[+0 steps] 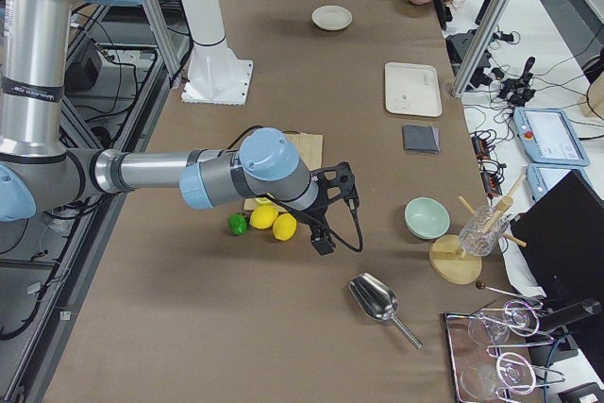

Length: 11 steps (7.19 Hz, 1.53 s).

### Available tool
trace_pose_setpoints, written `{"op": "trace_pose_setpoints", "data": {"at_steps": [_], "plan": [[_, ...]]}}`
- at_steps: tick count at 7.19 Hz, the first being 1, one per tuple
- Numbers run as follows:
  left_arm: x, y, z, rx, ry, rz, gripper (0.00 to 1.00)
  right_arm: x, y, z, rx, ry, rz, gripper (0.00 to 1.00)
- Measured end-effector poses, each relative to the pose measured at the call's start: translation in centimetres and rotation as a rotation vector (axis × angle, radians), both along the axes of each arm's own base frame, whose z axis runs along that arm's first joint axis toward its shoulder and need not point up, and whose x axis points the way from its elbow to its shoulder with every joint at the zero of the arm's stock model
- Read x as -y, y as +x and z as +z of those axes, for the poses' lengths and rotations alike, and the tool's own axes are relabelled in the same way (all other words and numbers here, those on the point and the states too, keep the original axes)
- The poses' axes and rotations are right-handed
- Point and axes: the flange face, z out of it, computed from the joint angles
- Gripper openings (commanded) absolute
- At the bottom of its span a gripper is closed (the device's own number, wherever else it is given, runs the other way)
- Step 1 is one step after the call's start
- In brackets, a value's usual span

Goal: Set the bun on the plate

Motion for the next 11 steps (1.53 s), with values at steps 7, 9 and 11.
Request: {"op": "trace_pose_setpoints", "data": {"at_steps": [7,9,11], "plan": [[2.3,15.9,-0.5,-0.089,-0.205,0.124,0.98,2.7,-12.5,-1.3,0.050,-0.188,-0.003,1.00],[2.0,20.3,1.3,-0.125,-0.243,0.139,0.98,2.9,-17.2,-1.3,0.032,-0.218,-0.023,1.00],[1.7,25.6,3.6,-0.156,-0.247,0.112,0.98,2.7,-20.3,-1.7,0.041,-0.230,-0.014,1.00]]}}
